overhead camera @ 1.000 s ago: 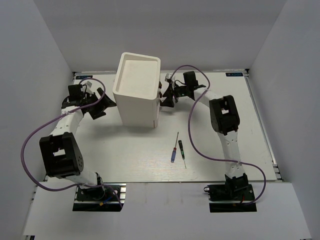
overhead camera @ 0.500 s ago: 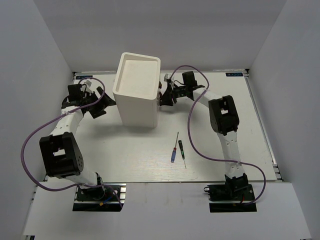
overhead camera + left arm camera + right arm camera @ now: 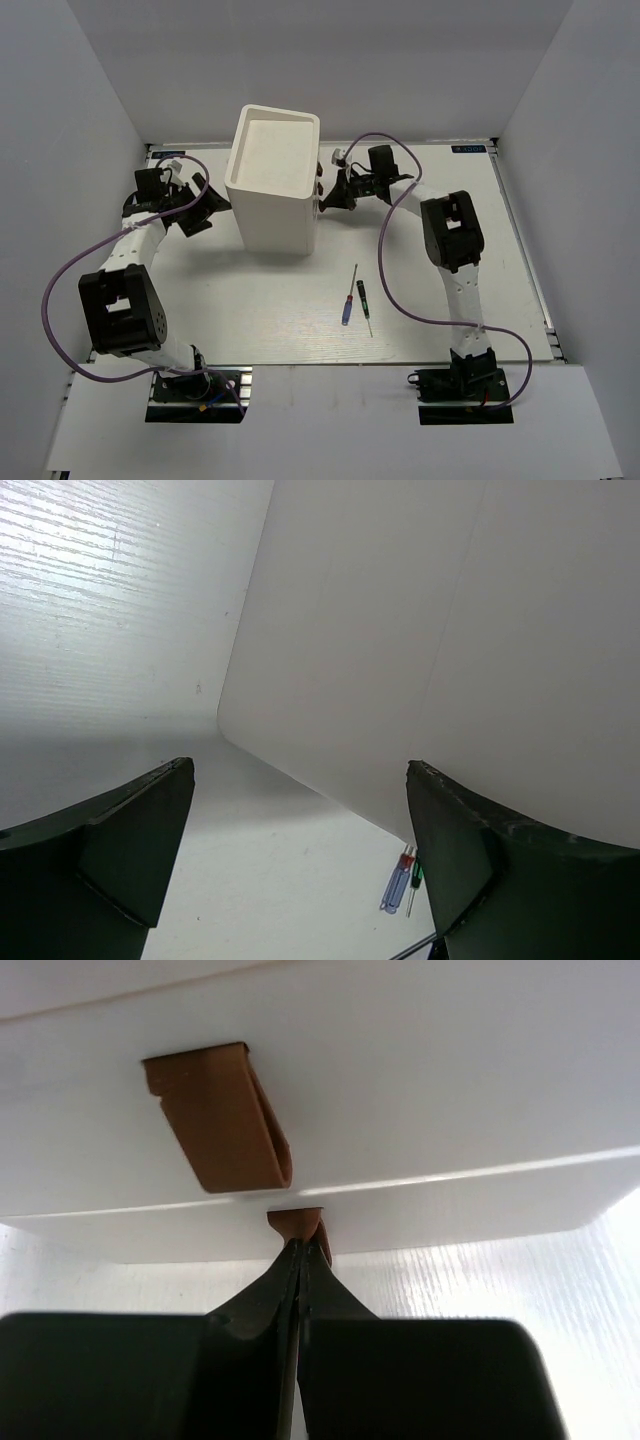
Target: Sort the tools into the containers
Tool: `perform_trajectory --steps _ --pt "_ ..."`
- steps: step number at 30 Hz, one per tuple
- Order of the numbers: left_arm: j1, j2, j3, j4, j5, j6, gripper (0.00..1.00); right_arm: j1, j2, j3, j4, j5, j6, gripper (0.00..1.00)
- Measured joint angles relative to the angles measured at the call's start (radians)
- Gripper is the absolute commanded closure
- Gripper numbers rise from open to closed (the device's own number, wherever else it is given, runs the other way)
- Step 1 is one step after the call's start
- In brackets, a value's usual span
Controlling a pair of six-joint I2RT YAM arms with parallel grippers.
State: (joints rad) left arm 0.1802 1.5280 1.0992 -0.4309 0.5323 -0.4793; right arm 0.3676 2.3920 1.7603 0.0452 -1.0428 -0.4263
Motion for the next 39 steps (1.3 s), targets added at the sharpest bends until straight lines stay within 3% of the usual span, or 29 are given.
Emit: perform_trajectory --steps 14,17,18,19,20,21,23,26,30,31,32,33,36,39 --pt "0.0 -0.026 -0.009 -0.016 -0.036 0.001 0.03 -0.094 -0.206 -0.222 -0.122 0.116 -0.129 1.0" --pt "-0.006 -0.058 -0.002 -0.043 -0.068 0.027 0.09 -0.113 -0.231 -0.242 -0.154 0.119 -0.133 0.72" --pt "-0.01 -0.071 0.009 -0.063 -0.079 0.044 0.2 -0.115 -0.236 -0.244 -0.169 0.118 -0.132 0.66" --pt "-0.014 -0.084 0.024 -0.078 -0.087 0.066 0.32 -0.118 -0.241 -0.244 -0.186 0.116 -0.127 0.43" --pt "-0.023 -0.1 0.039 -0.089 -0.092 0.082 0.45 -0.119 -0.248 -0.244 -0.206 0.115 -0.116 0.31" --pt "-0.032 -0.121 0.052 -0.098 -0.101 0.107 0.71 -0.121 -0.256 -0.245 -0.224 0.117 -0.106 0.24" --pt "-0.058 -0.175 0.08 -0.119 -0.109 0.151 0.82 -0.123 -0.283 -0.248 -0.257 0.144 -0.084 0.1" --pt "-0.107 -0.269 0.119 -0.124 -0.087 0.209 0.82 -0.123 -0.344 -0.252 -0.33 0.201 -0.07 0.1" --pt "-0.172 -0.392 0.143 -0.106 0.016 0.249 0.7 -0.123 -0.416 -0.197 -0.51 0.301 -0.03 0.11" --pt "-0.196 -0.407 0.155 -0.109 0.04 0.259 0.66 -0.127 -0.42 -0.168 -0.57 0.299 -0.029 0.27" --pt "-0.22 -0.416 0.168 -0.112 0.061 0.272 0.64 -0.131 -0.422 -0.139 -0.628 0.294 -0.028 0.81" --pt "-0.251 -0.419 0.18 -0.115 0.079 0.283 0.64 -0.136 -0.422 -0.117 -0.682 0.29 -0.035 1.0" --pt "-0.348 -0.404 0.185 -0.13 0.111 0.298 0.61 -0.143 -0.443 -0.133 -0.803 0.303 -0.024 1.0" --pt "-0.484 -0.348 0.186 -0.146 0.091 0.296 0.61 -0.142 -0.531 -0.283 -0.8 0.375 -0.008 1.0"
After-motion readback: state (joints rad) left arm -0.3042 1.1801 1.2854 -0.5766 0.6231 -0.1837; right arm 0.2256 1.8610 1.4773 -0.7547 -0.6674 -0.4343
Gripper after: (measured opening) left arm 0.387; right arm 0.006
